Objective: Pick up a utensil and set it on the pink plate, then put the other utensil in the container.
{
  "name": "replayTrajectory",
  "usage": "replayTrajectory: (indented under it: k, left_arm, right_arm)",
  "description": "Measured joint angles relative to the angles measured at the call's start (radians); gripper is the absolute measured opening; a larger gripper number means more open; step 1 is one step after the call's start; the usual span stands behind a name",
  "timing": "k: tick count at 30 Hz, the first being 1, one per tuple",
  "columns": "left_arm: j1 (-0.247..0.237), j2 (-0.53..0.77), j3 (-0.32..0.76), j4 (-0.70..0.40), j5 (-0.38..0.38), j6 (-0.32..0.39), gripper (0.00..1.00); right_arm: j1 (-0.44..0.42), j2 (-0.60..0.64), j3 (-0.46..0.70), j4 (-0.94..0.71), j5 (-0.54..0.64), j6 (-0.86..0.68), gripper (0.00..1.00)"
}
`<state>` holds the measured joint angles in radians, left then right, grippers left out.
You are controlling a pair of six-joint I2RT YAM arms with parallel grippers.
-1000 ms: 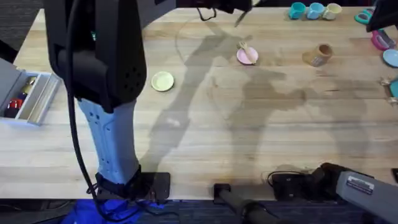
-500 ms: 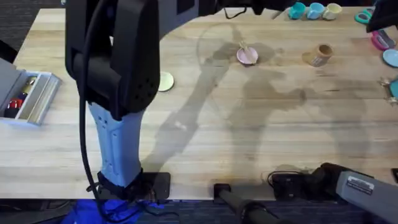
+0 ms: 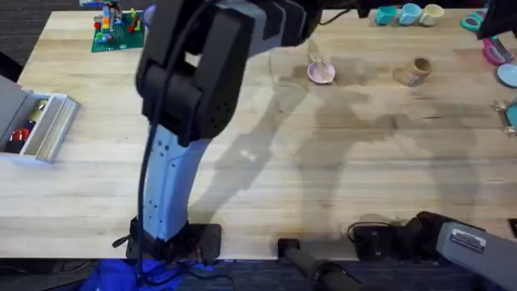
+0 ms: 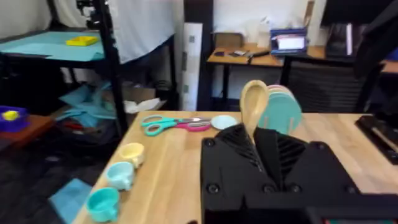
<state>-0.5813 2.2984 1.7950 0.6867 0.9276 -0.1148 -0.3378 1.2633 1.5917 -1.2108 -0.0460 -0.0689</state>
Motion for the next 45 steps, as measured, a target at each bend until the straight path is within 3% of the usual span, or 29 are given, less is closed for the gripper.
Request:
replayTrajectory:
  k: [7, 13, 27, 35, 45]
  left_arm:
    - [-0.058, 0.045, 0.0, 0.093, -0.005, -0.078, 0.042]
    - [-0.106, 0.071, 0.0, 0.199, -0.058, -0.125, 0.042]
    - [-0.132, 0.13, 0.0, 0.276, -0.183, -0.162, 0.042]
    - [-0.133, 0.13, 0.0, 0.279, -0.221, -0.163, 0.042]
    - [-0.118, 0.13, 0.0, 0.27, -0.238, -0.166, 0.042]
  right_arm:
    - [0.0, 0.0, 0.0, 0.006, 0.0, -0.003, 0.997]
    - [0.0, 0.0, 0.0, 0.007, 0.0, -0.005, 0.997]
    - [0.0, 0.0, -0.014, 0.027, 0.0, -0.039, 0.997]
    - [0.0, -0.028, -0.176, 0.149, 0.0, -0.071, 0.997]
    - [-0.042, -0.247, -0.405, 0.348, -0.003, -0.12, 0.997]
